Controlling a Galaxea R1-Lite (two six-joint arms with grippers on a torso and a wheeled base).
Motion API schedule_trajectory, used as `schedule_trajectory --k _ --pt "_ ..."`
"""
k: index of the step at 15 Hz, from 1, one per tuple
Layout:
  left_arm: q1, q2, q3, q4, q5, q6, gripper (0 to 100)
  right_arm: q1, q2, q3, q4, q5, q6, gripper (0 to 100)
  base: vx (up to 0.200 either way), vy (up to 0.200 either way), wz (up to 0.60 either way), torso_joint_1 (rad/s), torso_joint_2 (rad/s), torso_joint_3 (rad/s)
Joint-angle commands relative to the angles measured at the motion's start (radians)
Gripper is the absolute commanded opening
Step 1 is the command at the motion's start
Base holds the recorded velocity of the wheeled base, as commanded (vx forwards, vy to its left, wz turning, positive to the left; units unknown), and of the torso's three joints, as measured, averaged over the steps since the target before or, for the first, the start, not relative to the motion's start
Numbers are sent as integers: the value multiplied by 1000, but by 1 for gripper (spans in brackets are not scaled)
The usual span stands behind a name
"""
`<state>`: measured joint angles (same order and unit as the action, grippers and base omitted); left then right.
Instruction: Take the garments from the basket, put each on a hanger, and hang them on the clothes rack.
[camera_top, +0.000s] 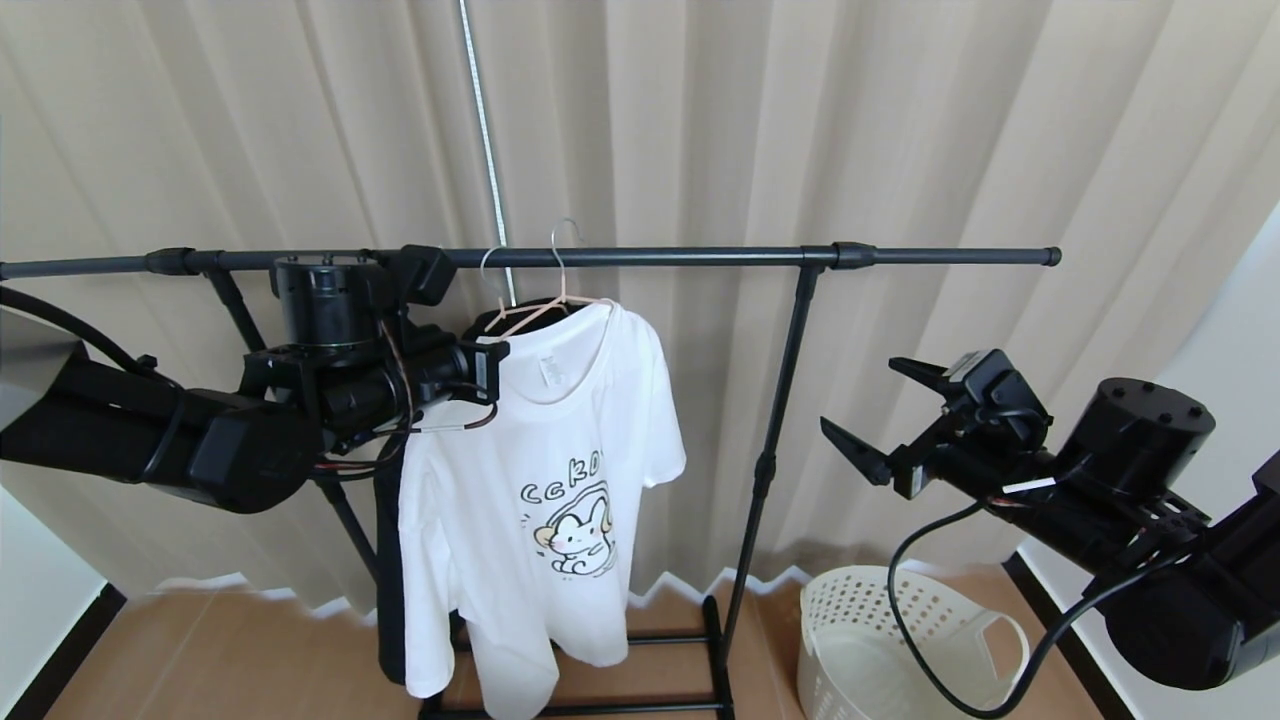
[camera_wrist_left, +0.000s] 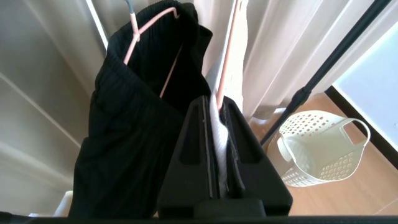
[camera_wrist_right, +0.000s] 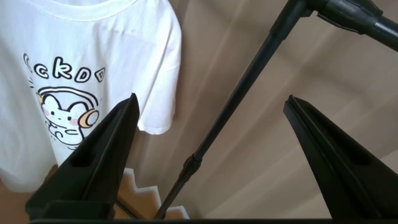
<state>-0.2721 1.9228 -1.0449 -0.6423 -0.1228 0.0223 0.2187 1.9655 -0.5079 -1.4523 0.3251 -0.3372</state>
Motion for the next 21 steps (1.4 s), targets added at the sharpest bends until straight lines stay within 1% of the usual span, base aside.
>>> schedule_trajectory --k 1,13,16,21 --pt "-2 4 0 0 0 1 0 1 1 0 0 0 0 100 0 0 0 0 0 0" --pt "-2 22 9 0 0 1 0 1 -1 -1 0 0 0 100 0 0 0 0 0 0" --pt "-2 32 17 1 20 4 0 1 -1 -1 0 0 0 100 0 0 0 0 0 0" --pt "-4 36 17 1 25 4 0 1 -1 -1 0 0 0 100 0 0 0 0 0 0"
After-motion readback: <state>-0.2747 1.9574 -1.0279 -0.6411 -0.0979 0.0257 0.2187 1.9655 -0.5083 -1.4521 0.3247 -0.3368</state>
